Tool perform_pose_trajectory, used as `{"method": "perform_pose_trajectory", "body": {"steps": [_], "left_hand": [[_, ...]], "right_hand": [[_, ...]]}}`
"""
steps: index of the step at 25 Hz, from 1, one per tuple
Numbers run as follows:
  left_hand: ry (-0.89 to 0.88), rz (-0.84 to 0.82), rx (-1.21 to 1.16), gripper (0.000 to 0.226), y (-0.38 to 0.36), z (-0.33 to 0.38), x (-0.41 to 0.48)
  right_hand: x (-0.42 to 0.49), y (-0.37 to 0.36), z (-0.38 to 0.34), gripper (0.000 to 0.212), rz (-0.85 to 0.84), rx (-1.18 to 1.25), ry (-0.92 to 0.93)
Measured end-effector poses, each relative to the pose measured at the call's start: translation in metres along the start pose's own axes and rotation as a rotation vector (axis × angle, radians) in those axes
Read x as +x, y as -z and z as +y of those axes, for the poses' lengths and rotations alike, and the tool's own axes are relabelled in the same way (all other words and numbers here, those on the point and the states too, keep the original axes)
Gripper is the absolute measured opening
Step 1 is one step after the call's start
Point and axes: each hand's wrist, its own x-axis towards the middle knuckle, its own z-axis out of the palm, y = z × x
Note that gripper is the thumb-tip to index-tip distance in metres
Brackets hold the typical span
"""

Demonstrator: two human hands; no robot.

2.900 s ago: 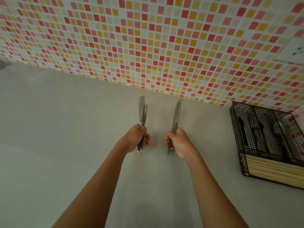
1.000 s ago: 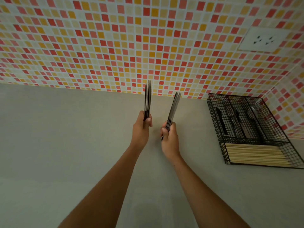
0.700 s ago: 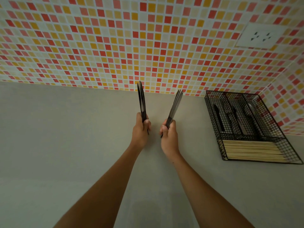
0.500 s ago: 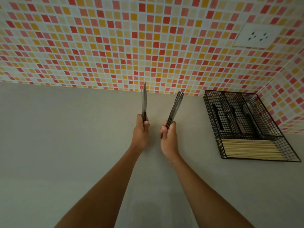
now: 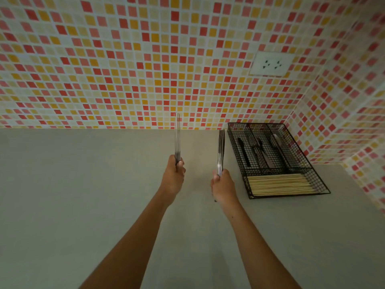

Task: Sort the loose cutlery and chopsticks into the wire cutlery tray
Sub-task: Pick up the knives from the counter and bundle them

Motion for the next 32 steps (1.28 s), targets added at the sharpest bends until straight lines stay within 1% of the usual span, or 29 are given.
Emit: {"method": "perform_pose_trajectory", "body": {"steps": [3,6,8,10,12,15,17,19,20,21,23,25,27,29,32], "left_hand": [[0.114,0.032,0.013,0.033,-0.029,-0.004,0.004],[0.180,0.037,0.087,0.033,-0.063,-0.007,0.008],[0.208,0.054,0.160,0.033,-0.085,-0.006,0.011],[0.218,0.067,0.211,0.033,-0.103,-0.006,0.018],[0.223,0.077,0.223,0.032,-0.117,-0.010,0.027],[0.247,0.102,0.190,0.030,-0.131,-0.017,0.040],[0.267,0.121,0.184,0.031,-0.137,-0.021,0.046],[0.283,0.144,0.181,0.033,-0.142,-0.024,0.052],[0.287,0.155,0.184,0.033,-0.143,-0.025,0.057],[0.288,0.165,0.185,0.034,-0.143,-0.026,0.059],[0.288,0.181,0.184,0.035,-0.143,-0.028,0.064],[0.294,0.179,0.179,0.036,-0.143,-0.030,0.066],[0.305,0.171,0.167,0.036,-0.142,-0.031,0.068],[0.301,0.158,0.170,0.035,-0.141,-0.032,0.069],[0.288,0.142,0.174,0.037,-0.139,-0.033,0.066]], "right_hand": [[0.017,0.040,0.011,0.011,-0.039,-0.059,-0.119],[0.040,0.078,0.013,0.015,-0.081,-0.142,-0.165],[0.056,0.101,0.008,0.019,-0.140,-0.182,-0.191],[0.076,0.118,0.002,0.028,-0.192,-0.267,-0.172],[0.094,0.132,-0.007,0.031,-0.203,-0.346,-0.108],[0.114,0.145,-0.015,0.028,-0.248,-0.409,-0.066],[0.127,0.145,-0.017,0.018,-0.292,-0.424,-0.091],[0.143,0.140,-0.017,0.024,-0.303,-0.397,-0.204],[0.148,0.138,-0.020,0.018,-0.310,-0.370,-0.283],[0.153,0.134,-0.019,0.013,-0.330,-0.345,-0.326],[0.160,0.127,-0.020,0.019,-0.360,-0.345,-0.314],[0.162,0.121,-0.020,0.018,-0.368,-0.337,-0.334],[0.163,0.112,-0.016,0.028,-0.367,-0.349,-0.322],[0.162,0.104,-0.013,0.037,-0.383,-0.388,-0.262],[0.155,0.099,-0.009,0.035,-0.328,-0.391,-0.170]]}}
